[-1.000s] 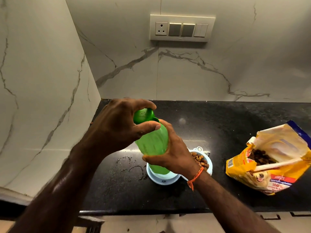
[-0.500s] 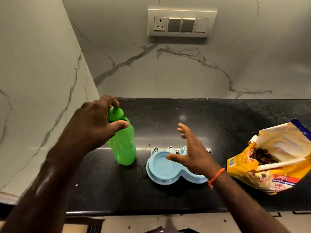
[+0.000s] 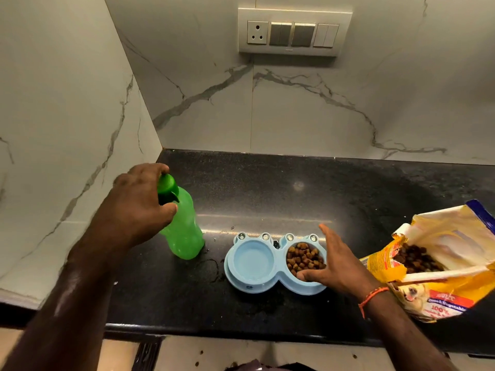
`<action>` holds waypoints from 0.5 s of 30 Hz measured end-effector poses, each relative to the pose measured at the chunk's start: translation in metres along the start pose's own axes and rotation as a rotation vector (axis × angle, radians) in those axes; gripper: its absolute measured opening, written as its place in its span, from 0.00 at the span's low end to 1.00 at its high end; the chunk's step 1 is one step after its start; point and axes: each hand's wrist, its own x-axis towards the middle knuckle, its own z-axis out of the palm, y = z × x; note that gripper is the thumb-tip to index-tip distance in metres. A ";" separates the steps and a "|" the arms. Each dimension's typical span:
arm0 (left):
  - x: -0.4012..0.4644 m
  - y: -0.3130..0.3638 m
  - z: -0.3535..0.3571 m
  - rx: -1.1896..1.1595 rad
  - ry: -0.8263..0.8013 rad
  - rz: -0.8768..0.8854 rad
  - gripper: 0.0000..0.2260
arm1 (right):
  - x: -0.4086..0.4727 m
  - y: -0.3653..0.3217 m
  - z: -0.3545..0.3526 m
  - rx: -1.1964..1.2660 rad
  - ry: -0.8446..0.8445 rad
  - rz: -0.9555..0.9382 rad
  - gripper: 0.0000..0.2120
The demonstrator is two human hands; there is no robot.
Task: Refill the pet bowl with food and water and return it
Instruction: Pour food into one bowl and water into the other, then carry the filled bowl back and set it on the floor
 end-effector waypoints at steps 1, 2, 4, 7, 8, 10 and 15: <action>-0.005 0.003 0.002 0.029 0.045 0.004 0.35 | -0.001 0.002 0.001 0.001 -0.022 -0.006 0.69; -0.011 0.008 0.003 0.039 0.137 0.029 0.36 | -0.002 0.003 0.001 -0.003 -0.043 -0.017 0.70; -0.029 0.028 0.005 -0.031 0.375 0.126 0.34 | -0.004 0.007 0.003 -0.019 -0.074 -0.039 0.70; -0.057 0.063 0.020 -0.270 0.400 0.211 0.34 | -0.007 0.012 0.009 -0.041 -0.104 -0.065 0.72; -0.064 0.068 0.034 -0.327 0.314 0.230 0.36 | -0.008 0.015 0.010 -0.049 -0.110 -0.080 0.72; -0.073 0.066 0.072 -0.362 0.117 0.242 0.43 | -0.009 0.018 0.014 -0.069 -0.098 -0.104 0.72; -0.074 0.033 0.168 -0.261 -0.293 0.116 0.65 | -0.010 0.023 0.022 -0.066 -0.056 -0.113 0.71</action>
